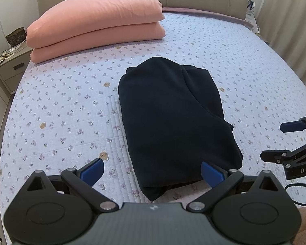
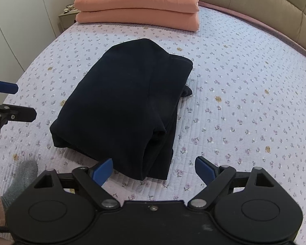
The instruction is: Fold large clothes
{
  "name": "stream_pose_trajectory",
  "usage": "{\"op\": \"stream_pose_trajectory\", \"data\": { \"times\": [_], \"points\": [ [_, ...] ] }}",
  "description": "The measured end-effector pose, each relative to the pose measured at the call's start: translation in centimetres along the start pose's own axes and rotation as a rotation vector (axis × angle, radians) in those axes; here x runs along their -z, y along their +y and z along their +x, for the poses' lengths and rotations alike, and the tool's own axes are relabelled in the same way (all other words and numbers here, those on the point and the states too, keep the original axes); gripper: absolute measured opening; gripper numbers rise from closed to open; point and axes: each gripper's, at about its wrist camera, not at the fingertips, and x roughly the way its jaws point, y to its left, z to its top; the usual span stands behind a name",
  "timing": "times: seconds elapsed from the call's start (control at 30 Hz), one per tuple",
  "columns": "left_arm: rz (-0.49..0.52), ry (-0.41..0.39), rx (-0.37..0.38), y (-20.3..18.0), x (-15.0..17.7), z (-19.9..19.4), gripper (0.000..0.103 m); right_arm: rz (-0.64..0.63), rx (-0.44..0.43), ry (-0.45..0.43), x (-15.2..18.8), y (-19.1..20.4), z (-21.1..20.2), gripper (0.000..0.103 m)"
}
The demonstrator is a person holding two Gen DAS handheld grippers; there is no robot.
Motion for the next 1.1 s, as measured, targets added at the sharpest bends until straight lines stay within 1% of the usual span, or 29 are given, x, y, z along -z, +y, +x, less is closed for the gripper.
{"op": "stream_pose_trajectory", "data": {
  "times": [0.27, 0.87, 1.1],
  "points": [
    [-0.002, 0.006, -0.011, -0.06, 0.09, 0.02, 0.102, 0.005, 0.021, -0.005, 0.03, -0.15, -0.11, 0.103],
    [-0.013, 0.015, 0.002, 0.12, 0.11, 0.41, 0.102, 0.006, 0.012, 0.010, 0.17, 0.18, 0.16, 0.103],
    [-0.061, 0.022, 0.026, 0.75, 0.19, 0.70, 0.102, -0.001, 0.005, 0.011, 0.15, 0.23, 0.29, 0.103]
  ]
}}
